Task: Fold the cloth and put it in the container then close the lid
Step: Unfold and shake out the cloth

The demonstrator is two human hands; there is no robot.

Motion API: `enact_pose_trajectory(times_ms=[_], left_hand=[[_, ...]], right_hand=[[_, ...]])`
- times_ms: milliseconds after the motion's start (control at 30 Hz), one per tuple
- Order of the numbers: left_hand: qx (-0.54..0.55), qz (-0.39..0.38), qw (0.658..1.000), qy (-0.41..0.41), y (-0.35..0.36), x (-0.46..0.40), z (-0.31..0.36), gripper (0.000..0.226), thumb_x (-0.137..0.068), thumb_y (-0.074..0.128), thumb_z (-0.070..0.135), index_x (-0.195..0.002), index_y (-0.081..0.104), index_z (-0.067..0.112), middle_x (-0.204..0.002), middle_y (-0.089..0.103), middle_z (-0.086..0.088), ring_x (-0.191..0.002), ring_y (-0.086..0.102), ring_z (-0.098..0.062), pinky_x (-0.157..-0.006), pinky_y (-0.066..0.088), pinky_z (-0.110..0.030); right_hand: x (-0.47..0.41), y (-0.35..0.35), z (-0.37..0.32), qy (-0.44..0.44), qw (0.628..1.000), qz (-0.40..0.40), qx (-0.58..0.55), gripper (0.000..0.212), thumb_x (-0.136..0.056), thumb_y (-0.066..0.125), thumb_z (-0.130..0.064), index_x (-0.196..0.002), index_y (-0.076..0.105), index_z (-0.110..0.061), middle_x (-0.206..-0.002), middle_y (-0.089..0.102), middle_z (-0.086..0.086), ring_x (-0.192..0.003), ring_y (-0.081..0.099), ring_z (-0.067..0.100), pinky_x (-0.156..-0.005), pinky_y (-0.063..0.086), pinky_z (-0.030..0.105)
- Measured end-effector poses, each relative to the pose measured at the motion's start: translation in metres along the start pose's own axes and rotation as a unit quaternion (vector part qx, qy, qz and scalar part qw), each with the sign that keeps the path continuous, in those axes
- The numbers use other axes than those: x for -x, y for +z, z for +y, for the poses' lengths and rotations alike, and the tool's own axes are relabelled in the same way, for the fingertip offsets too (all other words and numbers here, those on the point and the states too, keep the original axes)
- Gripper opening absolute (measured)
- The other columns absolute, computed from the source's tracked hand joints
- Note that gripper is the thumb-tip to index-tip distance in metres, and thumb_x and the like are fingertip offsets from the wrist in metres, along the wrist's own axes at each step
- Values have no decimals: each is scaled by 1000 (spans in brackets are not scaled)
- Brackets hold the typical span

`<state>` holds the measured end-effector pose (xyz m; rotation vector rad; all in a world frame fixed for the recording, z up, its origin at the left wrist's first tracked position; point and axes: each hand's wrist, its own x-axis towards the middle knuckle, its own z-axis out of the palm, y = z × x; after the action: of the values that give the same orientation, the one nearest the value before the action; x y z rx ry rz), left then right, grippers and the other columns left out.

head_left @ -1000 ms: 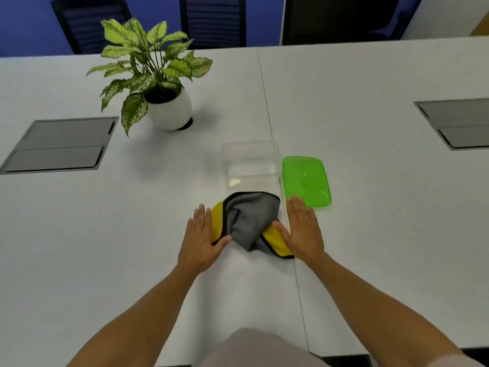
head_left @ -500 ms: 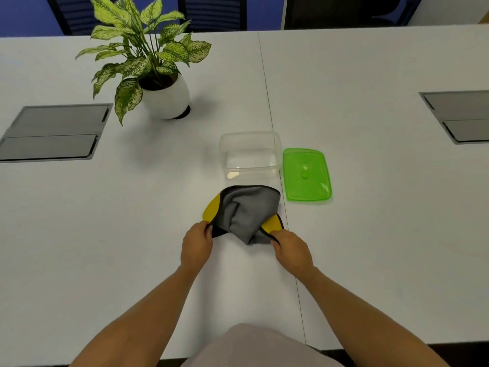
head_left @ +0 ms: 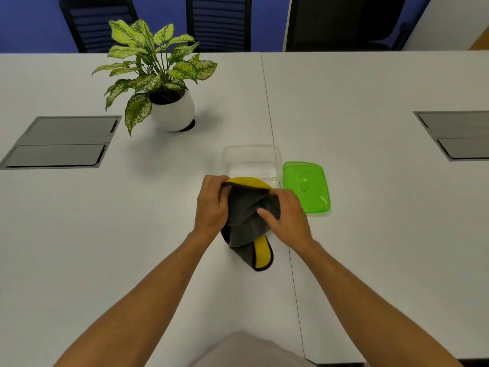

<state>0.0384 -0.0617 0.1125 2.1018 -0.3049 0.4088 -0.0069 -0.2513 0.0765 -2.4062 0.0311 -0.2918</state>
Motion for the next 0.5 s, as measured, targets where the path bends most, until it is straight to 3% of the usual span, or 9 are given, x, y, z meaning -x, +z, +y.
enact_pose_trajectory(times_ms=[67,133,267,500], left_hand=[[6,-19,999,34,-1,-12,17,12,-93,51,6,-97,61,1,-93,57,-7,-84,49,-7,-77,37,-3],[17,-37,998,55,-3,-22,31,12,-92,55,9,-97,64,4,-92,60,-2,-83,53,-8,-76,38,-3],[49,-20,996,72,-10,-37,52,15,-92,59,18,-100,68,9,-91,63,7,-83,58,-5,-78,44,-7],[51,-2,997,51,-12,-26,44,18,-92,59,21,-106,63,9,-96,59,8,-84,55,-2,-79,46,-10]], right_hand=[[-23,-19,-27,-48,998,20,-22,62,-80,68,-48,-131,46,-18,-135,50,4,-126,44,19,-105,39,32],[-38,-34,-51,-94,995,18,-41,63,-82,67,-44,-135,43,-21,-143,44,3,-133,39,18,-110,34,31],[-52,-55,-81,-143,983,14,-111,32,-89,62,-21,-121,58,-16,-118,65,1,-107,62,17,-92,52,38],[-53,-80,-100,-143,976,68,-149,17,-91,57,-8,-102,70,-9,-97,70,-4,-92,62,4,-84,45,8]])
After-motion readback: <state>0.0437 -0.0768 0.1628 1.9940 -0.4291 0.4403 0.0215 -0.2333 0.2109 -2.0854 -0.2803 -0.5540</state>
